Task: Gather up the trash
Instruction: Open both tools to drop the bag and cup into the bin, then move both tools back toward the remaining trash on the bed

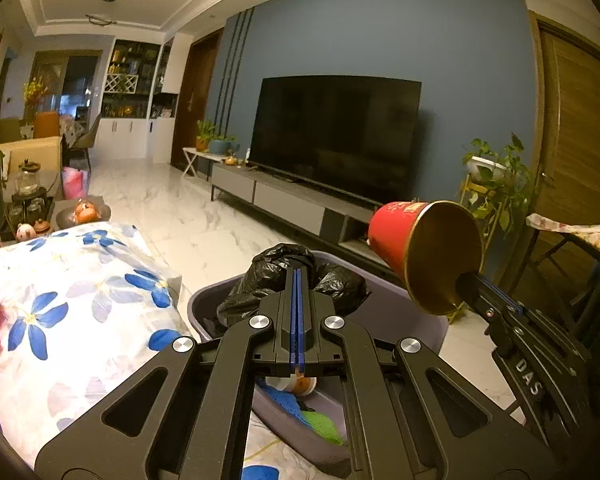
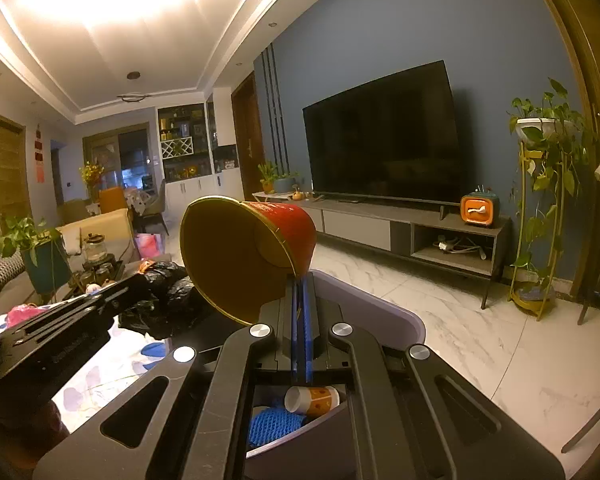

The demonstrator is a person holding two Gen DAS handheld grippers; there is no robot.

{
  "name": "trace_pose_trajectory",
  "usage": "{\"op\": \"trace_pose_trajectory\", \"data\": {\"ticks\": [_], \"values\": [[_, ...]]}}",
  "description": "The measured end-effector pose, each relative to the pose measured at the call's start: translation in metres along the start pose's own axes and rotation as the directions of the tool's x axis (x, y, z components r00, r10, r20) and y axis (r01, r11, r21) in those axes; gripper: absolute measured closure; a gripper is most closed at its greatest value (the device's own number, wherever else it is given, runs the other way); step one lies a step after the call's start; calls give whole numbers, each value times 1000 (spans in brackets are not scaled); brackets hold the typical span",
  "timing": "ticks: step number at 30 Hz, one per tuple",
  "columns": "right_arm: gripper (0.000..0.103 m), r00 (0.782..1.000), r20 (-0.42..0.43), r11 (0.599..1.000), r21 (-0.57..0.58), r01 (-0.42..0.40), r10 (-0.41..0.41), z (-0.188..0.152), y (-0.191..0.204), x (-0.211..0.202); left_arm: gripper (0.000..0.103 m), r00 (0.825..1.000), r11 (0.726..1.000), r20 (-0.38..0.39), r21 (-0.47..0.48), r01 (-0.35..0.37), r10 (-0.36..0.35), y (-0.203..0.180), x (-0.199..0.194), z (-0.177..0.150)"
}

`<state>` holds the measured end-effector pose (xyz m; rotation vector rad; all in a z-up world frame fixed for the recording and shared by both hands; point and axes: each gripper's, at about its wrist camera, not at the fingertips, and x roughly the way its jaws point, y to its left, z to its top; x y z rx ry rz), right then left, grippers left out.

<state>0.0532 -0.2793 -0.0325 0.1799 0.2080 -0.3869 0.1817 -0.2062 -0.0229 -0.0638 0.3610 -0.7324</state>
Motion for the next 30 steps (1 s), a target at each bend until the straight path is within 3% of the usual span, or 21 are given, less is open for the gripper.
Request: {"op": "trace_pose_trajectory", "data": {"ticks": [4, 5, 8, 9, 18, 19, 21, 22, 25, 30], "values": [[100, 1000, -6, 1000, 8, -3, 3, 0, -1, 3, 101, 999, 999, -32, -11, 37, -38, 1, 9, -2], [100, 1000, -8, 1000, 9, -5, 5, 0, -1, 3, 91, 999, 999, -40, -11, 34, -34, 1, 11, -2], [100, 1000, -18, 1000, 15, -14, 15, 0, -3, 8, 45, 1000, 1000, -29, -30, -7, 6, 9, 8, -6], [100, 999, -24, 1000, 17, -22, 22, -1, -3, 10, 41, 999, 999, -18, -37, -30, 29, 12, 5, -6], [99, 995, -74, 998, 6, -66, 66, -10, 3, 29, 22, 981, 977, 32, -102, -186, 190, 48, -40, -15], [96, 995, -73, 998, 6, -68, 68, -11, 3, 29, 21, 977, 973, 34, -108, -204, 208, 51, -45, -16], [69, 996, -61, 998, 8, -63, 63, -12, 2, 26, 19, 967, 962, 35, -123, -246, 251, 60, -56, -20], [64, 997, -53, 998, 9, -58, 58, -12, 1, 24, 19, 961, 955, 30, -127, -268, 274, 63, -60, -21], [62, 998, -38, 999, 5, -53, 54, -11, 4, 15, 19, 937, 929, 12, -133, -345, 349, 73, -72, -26], [47, 998, -16, 998, 3, -61, 61, -12, 7, -3, 17, 897, 888, -11, -133, -440, 443, 83, -92, -35]]}}
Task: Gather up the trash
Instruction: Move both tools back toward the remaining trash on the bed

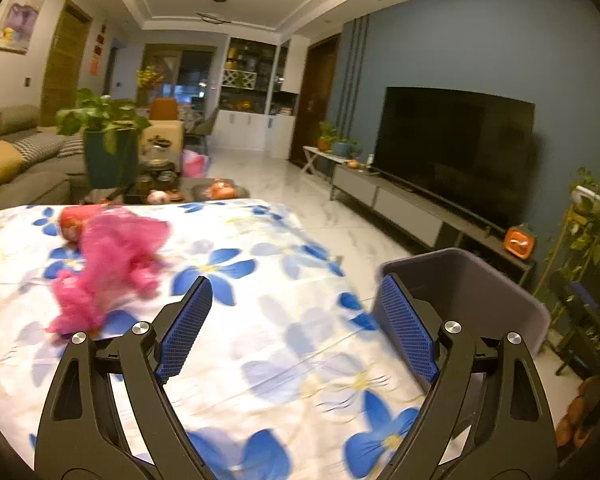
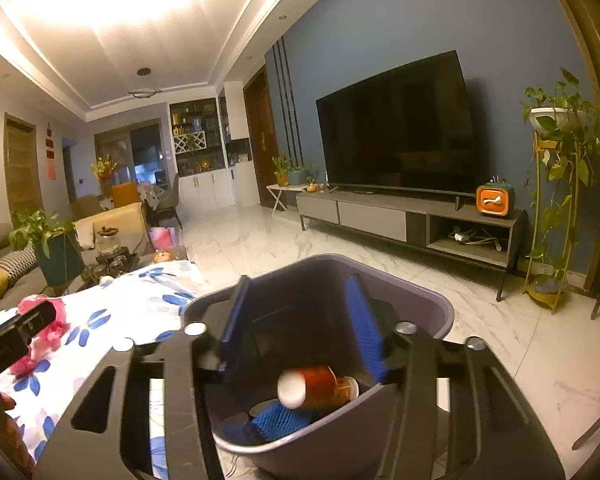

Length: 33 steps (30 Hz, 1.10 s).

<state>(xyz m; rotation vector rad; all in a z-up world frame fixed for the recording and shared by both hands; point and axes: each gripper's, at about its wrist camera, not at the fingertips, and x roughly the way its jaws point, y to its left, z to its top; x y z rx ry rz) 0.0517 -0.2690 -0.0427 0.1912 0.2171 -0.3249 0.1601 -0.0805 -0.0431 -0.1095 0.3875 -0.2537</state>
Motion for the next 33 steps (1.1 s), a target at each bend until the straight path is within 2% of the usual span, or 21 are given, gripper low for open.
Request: {"op": "trace_pose_trajectory", "data": {"ticks": [6, 12, 26, 33], "values": [[31, 1000, 8, 1000, -13, -26, 27, 1, 12, -20, 16, 995, 995, 11, -2, -96, 96, 22, -29, -7], [20, 997, 17, 997, -30, -70, 70, 2, 31, -38, 15, 986, 987, 27, -25, -162, 162, 46, -57, -5], [16, 986, 16, 984, -70, -167, 168, -5, 80, -60, 15, 957, 958, 63, -70, -279, 284, 101, -108, -3], [16, 977, -15, 969, -128, -212, 212, -19, 114, -53, 15, 919, 917, 52, -98, -386, 392, 154, -118, -10]]}}
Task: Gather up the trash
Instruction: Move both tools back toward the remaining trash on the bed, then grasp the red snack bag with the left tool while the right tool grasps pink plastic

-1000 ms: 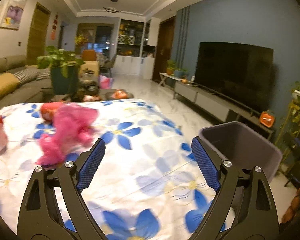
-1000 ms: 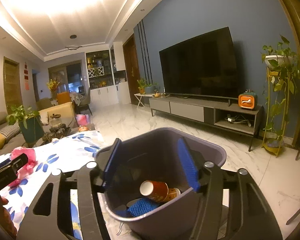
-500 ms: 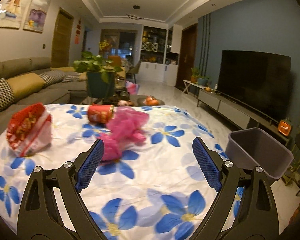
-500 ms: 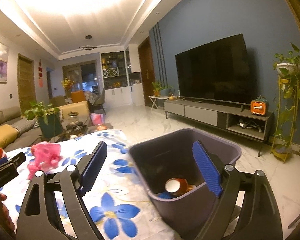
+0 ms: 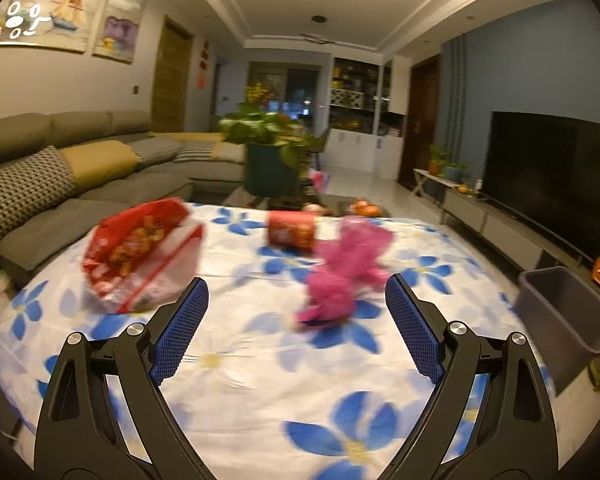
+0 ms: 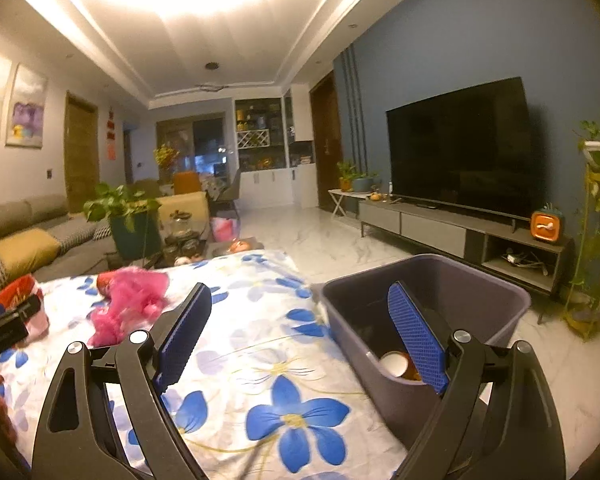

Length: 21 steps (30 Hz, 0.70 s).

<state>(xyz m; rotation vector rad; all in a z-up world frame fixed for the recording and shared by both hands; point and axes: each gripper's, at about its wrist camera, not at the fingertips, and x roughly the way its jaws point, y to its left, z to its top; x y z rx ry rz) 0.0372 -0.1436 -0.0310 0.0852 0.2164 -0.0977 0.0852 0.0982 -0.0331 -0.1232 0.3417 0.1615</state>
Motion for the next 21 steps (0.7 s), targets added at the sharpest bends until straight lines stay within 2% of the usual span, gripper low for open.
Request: {"op": "trace_pose_trajectory", "data": {"ticks": [9, 13, 18, 21], "values": [[16, 996, -28, 996, -31, -81, 80, -9, 45, 24, 15, 983, 982, -5, -34, -184, 184, 86, 22, -1], [16, 993, -42, 992, -43, -115, 113, -12, 66, 33, 15, 978, 976, 2, -52, -210, 211, 112, 25, 3], [16, 987, -53, 984, -79, -158, 154, -15, 95, 40, 15, 972, 972, 5, -18, -234, 235, 135, 36, 4], [16, 982, -56, 978, -97, -183, 178, -16, 111, 43, 15, 980, 979, 3, -36, -199, 199, 150, 43, 6]]}}
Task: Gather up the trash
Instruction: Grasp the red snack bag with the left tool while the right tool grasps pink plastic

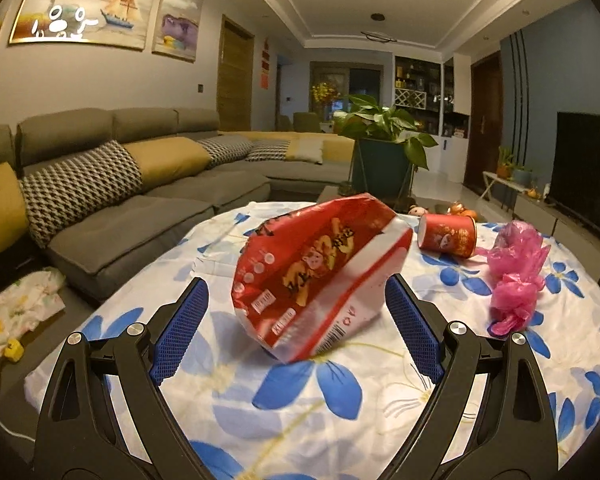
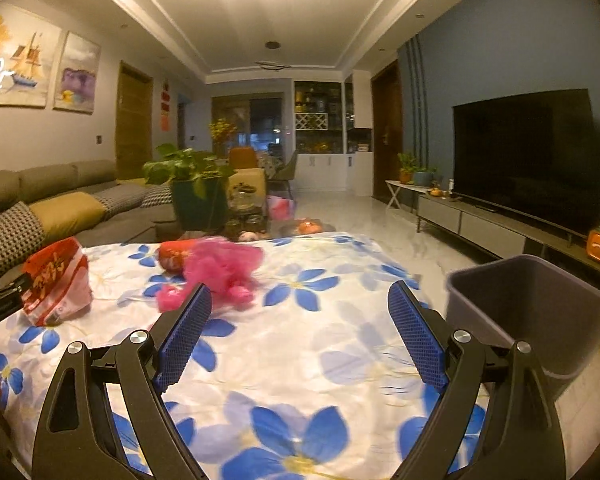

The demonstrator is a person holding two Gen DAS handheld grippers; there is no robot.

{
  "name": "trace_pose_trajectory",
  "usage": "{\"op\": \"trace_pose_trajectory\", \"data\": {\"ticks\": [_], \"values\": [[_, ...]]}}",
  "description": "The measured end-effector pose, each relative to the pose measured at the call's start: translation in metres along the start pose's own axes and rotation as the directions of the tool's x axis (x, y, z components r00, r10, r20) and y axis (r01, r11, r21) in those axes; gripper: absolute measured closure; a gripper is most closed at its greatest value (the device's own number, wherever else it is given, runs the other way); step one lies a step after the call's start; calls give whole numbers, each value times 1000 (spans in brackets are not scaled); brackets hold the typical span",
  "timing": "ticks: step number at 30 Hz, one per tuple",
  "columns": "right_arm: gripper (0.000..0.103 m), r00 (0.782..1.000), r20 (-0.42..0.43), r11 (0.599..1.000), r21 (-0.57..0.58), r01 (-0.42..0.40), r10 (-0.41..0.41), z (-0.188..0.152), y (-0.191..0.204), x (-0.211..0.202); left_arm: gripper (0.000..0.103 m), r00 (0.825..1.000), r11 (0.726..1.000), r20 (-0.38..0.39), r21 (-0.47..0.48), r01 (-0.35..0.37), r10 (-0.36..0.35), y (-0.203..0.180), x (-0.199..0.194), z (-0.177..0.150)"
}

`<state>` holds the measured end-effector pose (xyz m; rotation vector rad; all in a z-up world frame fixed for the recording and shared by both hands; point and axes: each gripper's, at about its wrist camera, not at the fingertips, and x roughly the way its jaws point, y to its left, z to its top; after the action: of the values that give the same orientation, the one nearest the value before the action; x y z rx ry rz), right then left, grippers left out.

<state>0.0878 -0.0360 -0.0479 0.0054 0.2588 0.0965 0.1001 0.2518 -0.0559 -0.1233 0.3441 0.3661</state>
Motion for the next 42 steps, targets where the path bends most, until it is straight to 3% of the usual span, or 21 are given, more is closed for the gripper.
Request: {"op": "trace_pose_trajectory", "data": {"ticks": [5, 10, 13, 18, 21, 26, 31, 35, 42], "values": [[16, 1000, -1, 999, -35, -30, 30, 2, 23, 11, 16, 998, 999, -33, -21, 47, -48, 19, 20, 4], [16, 997, -1, 996, -60, -73, 73, 7, 43, 21, 28, 984, 988, -106, -76, 134, -142, 35, 42, 6], [21, 996, -7, 992, -81, -92, 92, 7, 55, 28, 44, 970, 978, -140, -93, 185, -196, 35, 50, 5], [26, 992, -40, 987, -98, -126, 123, 4, 70, 42, 81, 952, 969, -180, -58, 241, -247, 23, 54, 0], [27, 990, -55, 986, -94, -135, 130, 4, 75, 49, 94, 941, 960, -192, -52, 274, -279, 15, 52, -4], [29, 986, -94, 986, -80, -147, 140, 2, 80, 62, 99, 945, 959, -170, -17, 281, -280, -3, 42, -8], [30, 984, -116, 986, -79, -146, 136, 3, 90, 76, 100, 947, 952, -107, -77, 296, -303, -10, 21, 0], [30, 982, -127, 986, -69, -152, 142, 6, 96, 90, 100, 961, 959, -58, -102, 265, -272, -10, 10, 6], [32, 967, -205, 986, -39, -159, 148, 1, 100, 118, 100, 967, 959, -40, -141, 246, -253, -8, 6, 7]]}}
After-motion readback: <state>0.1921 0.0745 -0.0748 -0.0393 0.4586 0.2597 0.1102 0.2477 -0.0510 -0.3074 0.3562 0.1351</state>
